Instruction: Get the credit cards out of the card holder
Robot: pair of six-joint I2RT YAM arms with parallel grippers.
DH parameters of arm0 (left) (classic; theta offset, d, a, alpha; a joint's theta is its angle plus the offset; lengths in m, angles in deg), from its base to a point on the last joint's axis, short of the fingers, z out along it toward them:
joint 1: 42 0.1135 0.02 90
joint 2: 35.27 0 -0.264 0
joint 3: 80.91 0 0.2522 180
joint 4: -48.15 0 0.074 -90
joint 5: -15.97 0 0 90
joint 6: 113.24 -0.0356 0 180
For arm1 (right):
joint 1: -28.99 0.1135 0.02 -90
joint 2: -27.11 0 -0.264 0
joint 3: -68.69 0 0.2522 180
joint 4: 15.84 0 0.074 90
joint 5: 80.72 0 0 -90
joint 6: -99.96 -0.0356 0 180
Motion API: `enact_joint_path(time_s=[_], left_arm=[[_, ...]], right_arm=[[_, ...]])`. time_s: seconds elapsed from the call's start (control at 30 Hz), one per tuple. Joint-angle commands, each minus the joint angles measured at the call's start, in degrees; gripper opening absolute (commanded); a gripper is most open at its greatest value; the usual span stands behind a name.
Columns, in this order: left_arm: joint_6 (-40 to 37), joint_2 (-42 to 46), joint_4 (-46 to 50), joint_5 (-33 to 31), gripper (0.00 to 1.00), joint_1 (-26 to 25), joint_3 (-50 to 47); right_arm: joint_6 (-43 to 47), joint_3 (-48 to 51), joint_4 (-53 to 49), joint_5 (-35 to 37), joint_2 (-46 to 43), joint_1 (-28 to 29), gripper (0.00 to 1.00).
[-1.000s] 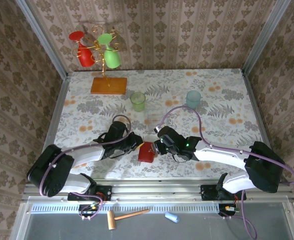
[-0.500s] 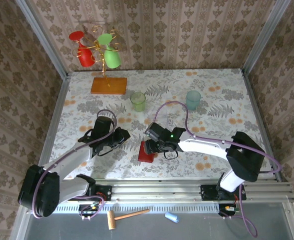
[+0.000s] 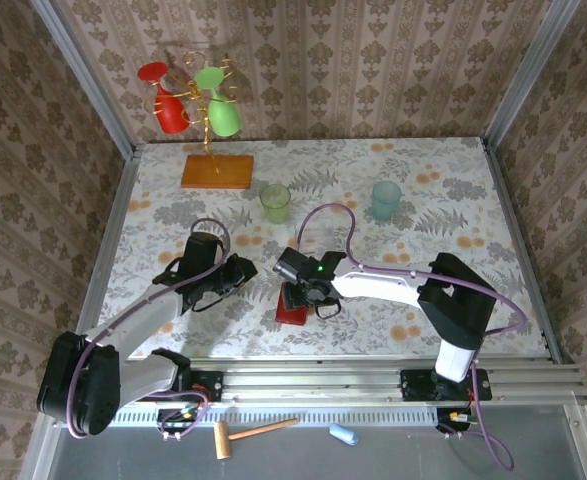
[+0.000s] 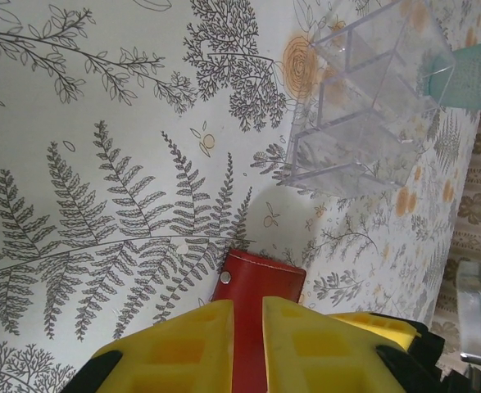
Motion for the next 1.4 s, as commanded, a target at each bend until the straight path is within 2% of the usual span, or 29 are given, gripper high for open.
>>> enact_joint_path(time_s=[0.0,0.27,0.5,0.7,1.0,1.37], left_arm=[[-1.33,0.11,-0.02,1.45,0.17,0.42,-0.03],[-2.08,-1.59,0.07,1.97,0.18,0.47,1.57],[-2.26,-2.43,0.07,2.15,0.18,0.52,2.38],[-2.19,-2.97,-0.02,2.18,0.18,0.35,2.78],[-2.17,-3.82,-0.02,2.18,0.18,-0.04,3.63],[-1.99,-4.99,-0.11,1.74,0.18,-1.1,4.32]], right_arm=[[-3.07,-1.51,-2.69,2.9,1.34,0.38,0.65],[-2.98,-1.9,-4.48,4.54,1.38,0.38,0.59],[-3.36,-0.09,-5.07,6.41,-1.78,0.38,0.52],[-4.8,2.66,-4.42,5.19,-4.78,-0.02,0.45],[-8.55,10.24,1.73,0.53,-8.68,-1.85,0.37],[-14.49,20.4,17.44,-7.53,-11.94,-5.75,0.33]])
